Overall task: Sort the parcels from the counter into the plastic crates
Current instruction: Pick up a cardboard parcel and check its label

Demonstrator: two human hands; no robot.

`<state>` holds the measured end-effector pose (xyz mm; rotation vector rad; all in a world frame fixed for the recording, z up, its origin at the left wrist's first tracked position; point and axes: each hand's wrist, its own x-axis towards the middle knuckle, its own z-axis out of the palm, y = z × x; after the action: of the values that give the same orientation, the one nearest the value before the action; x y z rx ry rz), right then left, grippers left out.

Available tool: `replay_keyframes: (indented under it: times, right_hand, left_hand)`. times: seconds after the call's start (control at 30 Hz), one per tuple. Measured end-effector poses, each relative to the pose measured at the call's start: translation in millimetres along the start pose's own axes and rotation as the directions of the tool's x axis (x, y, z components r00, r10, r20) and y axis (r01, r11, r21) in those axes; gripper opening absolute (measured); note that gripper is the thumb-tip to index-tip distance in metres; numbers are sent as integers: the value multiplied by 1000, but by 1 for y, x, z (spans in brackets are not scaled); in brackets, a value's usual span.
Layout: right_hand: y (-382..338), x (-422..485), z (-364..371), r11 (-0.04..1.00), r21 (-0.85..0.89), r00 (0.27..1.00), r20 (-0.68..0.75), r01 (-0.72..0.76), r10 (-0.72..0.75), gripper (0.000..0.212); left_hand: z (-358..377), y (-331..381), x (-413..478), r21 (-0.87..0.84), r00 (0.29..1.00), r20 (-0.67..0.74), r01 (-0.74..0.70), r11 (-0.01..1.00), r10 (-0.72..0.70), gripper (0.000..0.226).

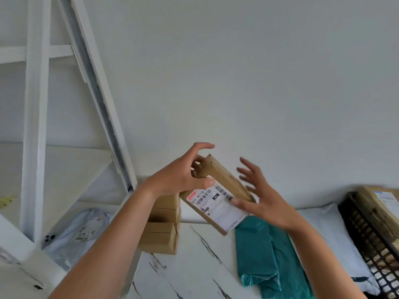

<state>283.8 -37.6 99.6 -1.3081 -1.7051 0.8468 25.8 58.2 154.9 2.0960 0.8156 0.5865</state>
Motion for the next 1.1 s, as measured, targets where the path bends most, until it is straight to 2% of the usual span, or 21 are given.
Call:
replay_keyframes:
  times: [0.03,0.07,0.1,0.17,0.23,0.27,0.3,0.37,0.43,0.57,0.63,0.77,1.1]
  right_hand:
    - [2,1,3,998,36,994,102,-46,42,95]
    - [5,2,7,994,77,988,139,-77,65,91]
    - [7,2,12,989,115,990,115,-89,76,88]
    - [8,1,19,973,214,996,-1,-92,94,83]
    - [10,-2,24,921,380,983,-118,-84,138,76]
    - [11,-2,27,881,467,971,-166,-76,171,70]
    - [11,-2,29,840,538,958,-198,-72,209,65]
    - [11,-1,33,792,605,936,-229,-80,269,62]
    - [12,0,35,791,602,931,-221,-105,292,64]
    - [14,-8,24,855,481,969,-46,-193,244,72]
    - [12,-11,15,872,444,976,27,-205,216,76]
    - [-8,-16,1,918,379,992,-9,-115,128,80]
    - [-69,-34,-21,935,322,988,-92,151,-128,81]
  left_hand:
    - [-2,2,4,23,999,36,-5,1000,4,74]
    - [-4,4,8,49,998,57,-5,999,2,69]
    - [-4,7,10,66,999,47,-3,998,-1,65]
    - [-4,7,11,-6,991,-131,-6,1000,5,57]
    - [-2,-1,5,-163,914,-405,-59,985,-13,57]
    - [4,-10,1,-234,884,-466,-77,969,-42,59]
    - [13,-19,-5,-289,888,-453,-70,955,-73,62]
    - [40,-33,-15,-350,953,-279,10,937,-115,69]
    - [69,-40,-21,-371,977,-141,95,924,-157,72]
    - [94,-41,-27,-416,944,-262,77,906,-201,66]
    - [88,-40,-33,-424,946,-261,68,903,-194,69]
    - [67,-24,-46,-397,978,-184,14,918,-94,84]
    - [34,29,-58,-293,955,-278,-190,937,107,92]
